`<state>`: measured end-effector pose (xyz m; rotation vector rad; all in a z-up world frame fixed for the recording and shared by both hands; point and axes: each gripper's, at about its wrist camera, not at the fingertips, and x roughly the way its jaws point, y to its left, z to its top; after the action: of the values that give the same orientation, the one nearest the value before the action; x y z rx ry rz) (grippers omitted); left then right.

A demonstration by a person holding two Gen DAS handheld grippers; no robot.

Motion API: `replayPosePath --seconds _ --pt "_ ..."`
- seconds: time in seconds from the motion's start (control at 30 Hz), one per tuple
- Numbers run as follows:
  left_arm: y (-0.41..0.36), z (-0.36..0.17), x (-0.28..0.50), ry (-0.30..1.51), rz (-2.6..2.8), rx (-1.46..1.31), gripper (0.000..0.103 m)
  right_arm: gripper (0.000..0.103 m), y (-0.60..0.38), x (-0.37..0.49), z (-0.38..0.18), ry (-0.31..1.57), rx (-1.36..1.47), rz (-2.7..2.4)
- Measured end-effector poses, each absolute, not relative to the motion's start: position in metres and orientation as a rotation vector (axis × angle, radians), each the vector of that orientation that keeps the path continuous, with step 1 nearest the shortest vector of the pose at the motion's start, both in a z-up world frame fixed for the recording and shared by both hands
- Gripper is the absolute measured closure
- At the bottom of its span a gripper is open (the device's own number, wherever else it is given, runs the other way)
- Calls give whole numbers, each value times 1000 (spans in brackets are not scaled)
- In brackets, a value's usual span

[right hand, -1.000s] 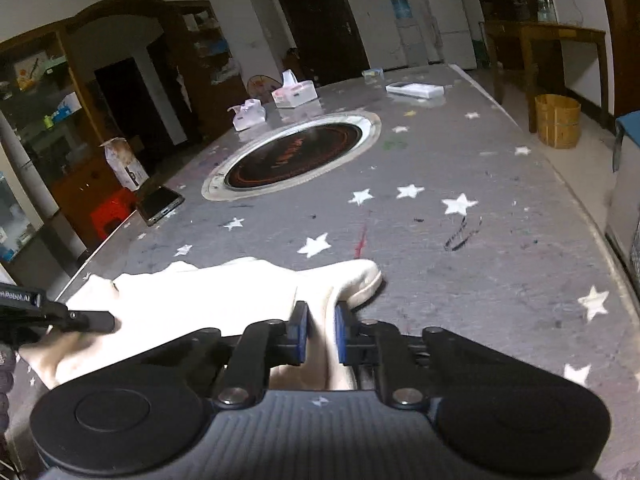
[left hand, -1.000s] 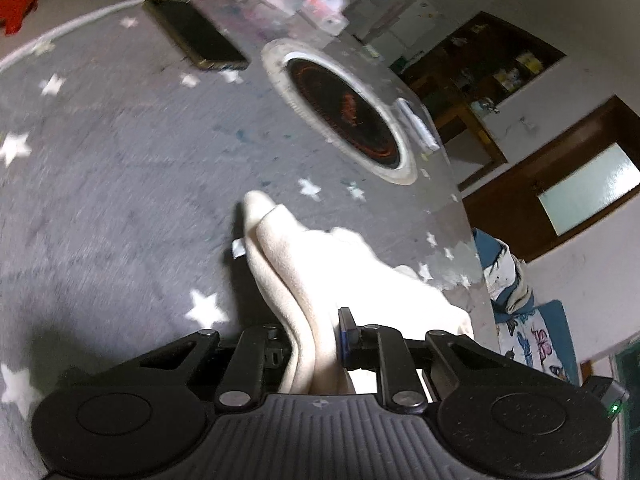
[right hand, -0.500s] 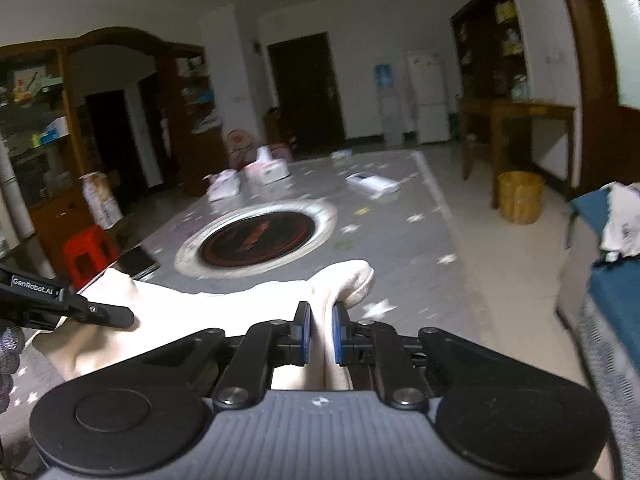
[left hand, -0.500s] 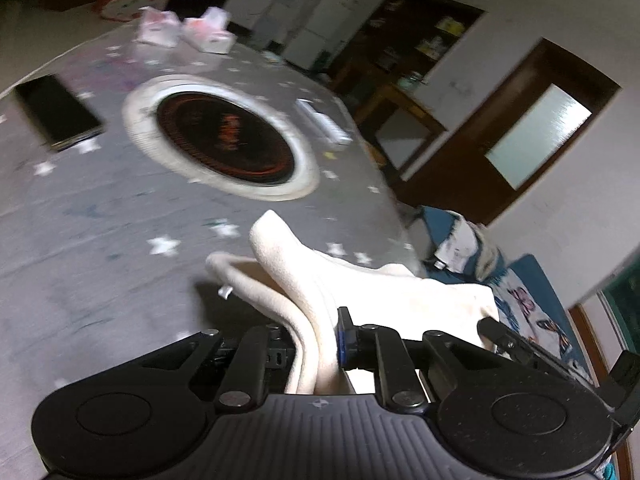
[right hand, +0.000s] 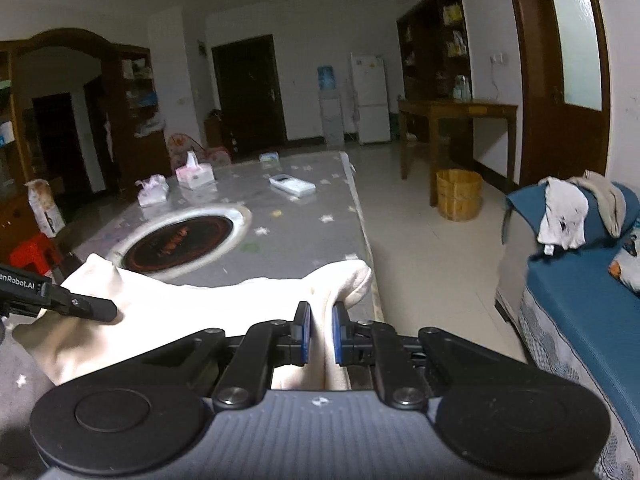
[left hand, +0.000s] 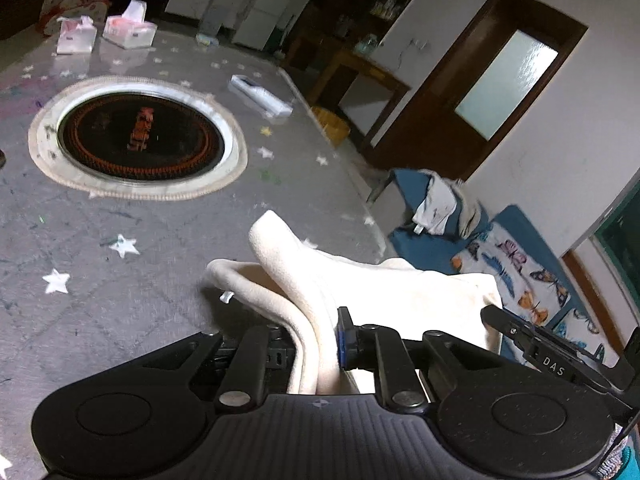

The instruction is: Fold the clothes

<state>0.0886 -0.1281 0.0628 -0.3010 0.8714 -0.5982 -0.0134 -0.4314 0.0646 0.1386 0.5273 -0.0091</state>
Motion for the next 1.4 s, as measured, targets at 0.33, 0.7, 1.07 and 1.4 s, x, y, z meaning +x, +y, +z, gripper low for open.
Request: replayPosePath --seconds 0.33,0.7,1.07,1.4 --pt "-127 38 94 926 -515 -174 72 92 -435 13 20 649 133 -52" --pt "-129 65 94 807 -499 -80 61 90 -427 18 34 619 144 2" --pt "-176 42 118 844 -621 -75 77 83 -396 50 16 665 142 81" --pt "-184 29 123 852 -607 -62 78 80 -401 43 21 659 129 95"
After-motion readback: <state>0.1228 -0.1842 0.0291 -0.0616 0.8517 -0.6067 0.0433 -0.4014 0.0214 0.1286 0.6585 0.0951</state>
